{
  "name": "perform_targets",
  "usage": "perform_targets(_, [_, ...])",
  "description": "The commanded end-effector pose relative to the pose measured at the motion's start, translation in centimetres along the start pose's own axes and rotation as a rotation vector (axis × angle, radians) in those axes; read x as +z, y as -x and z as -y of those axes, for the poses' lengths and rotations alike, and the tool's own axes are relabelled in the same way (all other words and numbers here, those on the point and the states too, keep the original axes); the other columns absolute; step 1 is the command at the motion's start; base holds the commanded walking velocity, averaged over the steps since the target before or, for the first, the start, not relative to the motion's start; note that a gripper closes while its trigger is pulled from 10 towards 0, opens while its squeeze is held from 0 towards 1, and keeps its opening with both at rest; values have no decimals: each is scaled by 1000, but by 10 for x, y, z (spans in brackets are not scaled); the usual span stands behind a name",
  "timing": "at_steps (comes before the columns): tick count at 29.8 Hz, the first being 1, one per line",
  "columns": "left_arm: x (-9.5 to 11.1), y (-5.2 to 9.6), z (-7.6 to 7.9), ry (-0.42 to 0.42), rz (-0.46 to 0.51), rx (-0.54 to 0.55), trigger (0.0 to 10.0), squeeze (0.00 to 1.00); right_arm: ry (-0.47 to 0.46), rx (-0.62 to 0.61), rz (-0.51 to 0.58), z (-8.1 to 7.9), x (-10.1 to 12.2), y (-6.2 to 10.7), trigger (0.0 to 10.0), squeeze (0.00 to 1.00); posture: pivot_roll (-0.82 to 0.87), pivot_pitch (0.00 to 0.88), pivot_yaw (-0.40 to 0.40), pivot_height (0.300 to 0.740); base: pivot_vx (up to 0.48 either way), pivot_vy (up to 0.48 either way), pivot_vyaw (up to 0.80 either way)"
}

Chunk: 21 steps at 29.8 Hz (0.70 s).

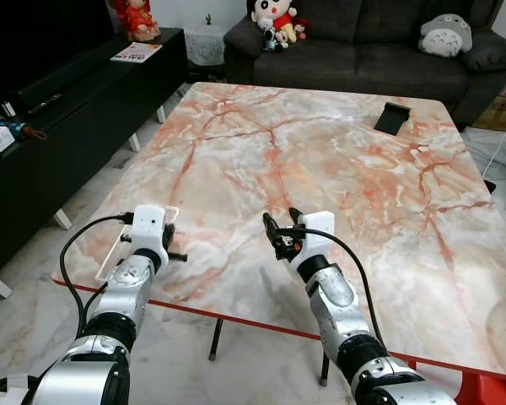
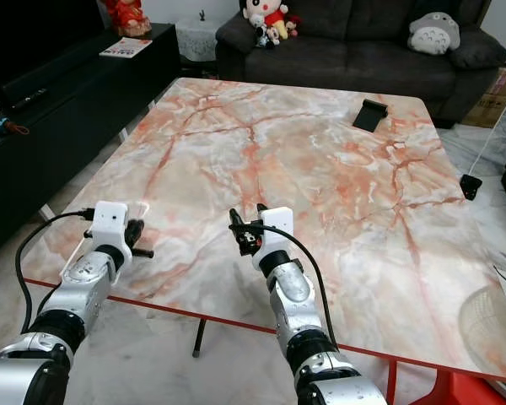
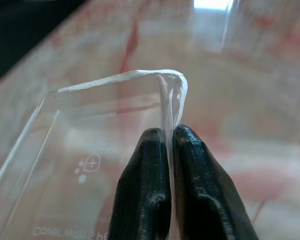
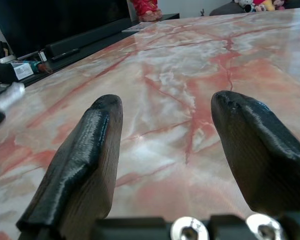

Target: Picking trash to rubbish bin

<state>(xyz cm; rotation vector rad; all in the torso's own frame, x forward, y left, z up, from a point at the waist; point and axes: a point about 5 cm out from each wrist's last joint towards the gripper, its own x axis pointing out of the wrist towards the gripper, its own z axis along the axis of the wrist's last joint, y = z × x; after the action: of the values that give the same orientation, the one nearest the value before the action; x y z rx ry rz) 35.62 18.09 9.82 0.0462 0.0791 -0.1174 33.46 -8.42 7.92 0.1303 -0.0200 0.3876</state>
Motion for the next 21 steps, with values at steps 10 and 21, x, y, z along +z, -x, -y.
perform_targets(10, [15, 2, 8, -17, 160, 25, 10000, 0, -8, -10, 19, -1, 3, -2, 10000, 0, 36, 15, 9, 740, 0, 0, 0])
perform_targets(21, [16, 3, 18, -19, 187, -2, 10000, 0, -14, -20, 33, -1, 5, -3, 10000, 0, 34, 14, 15, 740, -22, 0, 0])
